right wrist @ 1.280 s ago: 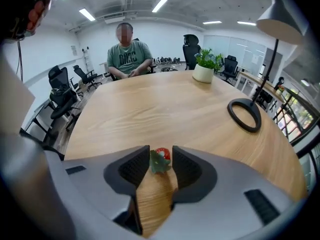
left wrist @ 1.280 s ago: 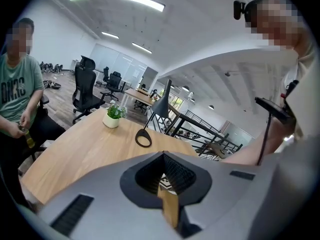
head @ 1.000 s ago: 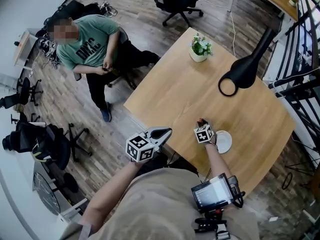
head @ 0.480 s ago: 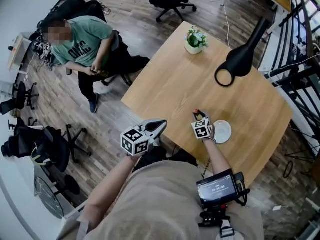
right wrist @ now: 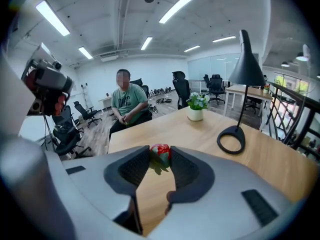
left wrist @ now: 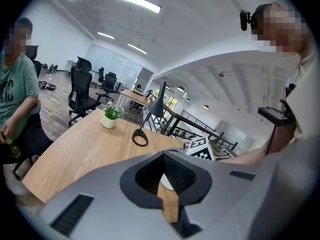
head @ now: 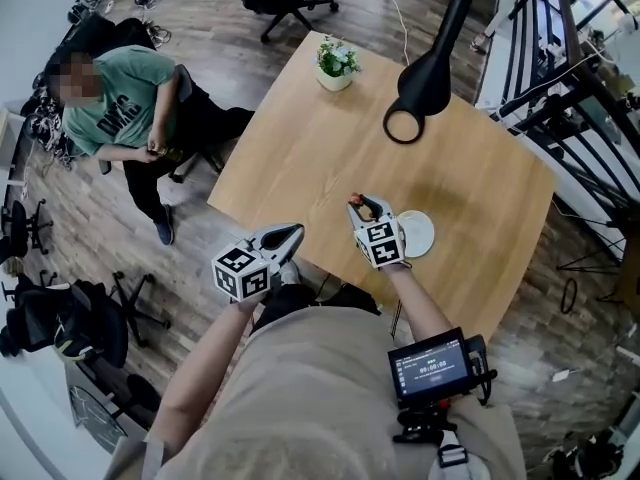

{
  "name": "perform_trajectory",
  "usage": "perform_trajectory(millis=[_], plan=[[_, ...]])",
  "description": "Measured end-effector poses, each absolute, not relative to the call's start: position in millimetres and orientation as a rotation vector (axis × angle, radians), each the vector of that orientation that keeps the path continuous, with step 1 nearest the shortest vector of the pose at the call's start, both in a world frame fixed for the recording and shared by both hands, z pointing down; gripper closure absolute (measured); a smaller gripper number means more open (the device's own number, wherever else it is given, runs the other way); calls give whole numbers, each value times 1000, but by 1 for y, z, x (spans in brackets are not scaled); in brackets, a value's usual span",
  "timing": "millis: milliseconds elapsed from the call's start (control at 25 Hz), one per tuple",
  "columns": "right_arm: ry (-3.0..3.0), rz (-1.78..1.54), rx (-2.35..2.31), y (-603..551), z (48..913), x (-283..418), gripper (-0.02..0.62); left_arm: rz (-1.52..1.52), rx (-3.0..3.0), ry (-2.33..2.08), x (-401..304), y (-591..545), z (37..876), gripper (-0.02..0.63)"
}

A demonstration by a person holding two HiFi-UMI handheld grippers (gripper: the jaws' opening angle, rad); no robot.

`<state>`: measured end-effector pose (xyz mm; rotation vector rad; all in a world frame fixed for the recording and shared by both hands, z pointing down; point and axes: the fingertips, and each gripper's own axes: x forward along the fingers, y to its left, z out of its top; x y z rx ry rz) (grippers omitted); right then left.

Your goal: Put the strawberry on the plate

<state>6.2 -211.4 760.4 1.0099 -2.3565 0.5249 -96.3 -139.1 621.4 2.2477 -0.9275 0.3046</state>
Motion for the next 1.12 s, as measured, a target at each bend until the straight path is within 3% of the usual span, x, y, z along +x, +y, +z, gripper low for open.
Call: perform_trajectory(millis=[1120], plan=[[-2692,272,1115,-184,540,90,471,45,2267,-1008,-43,-153,571,604]])
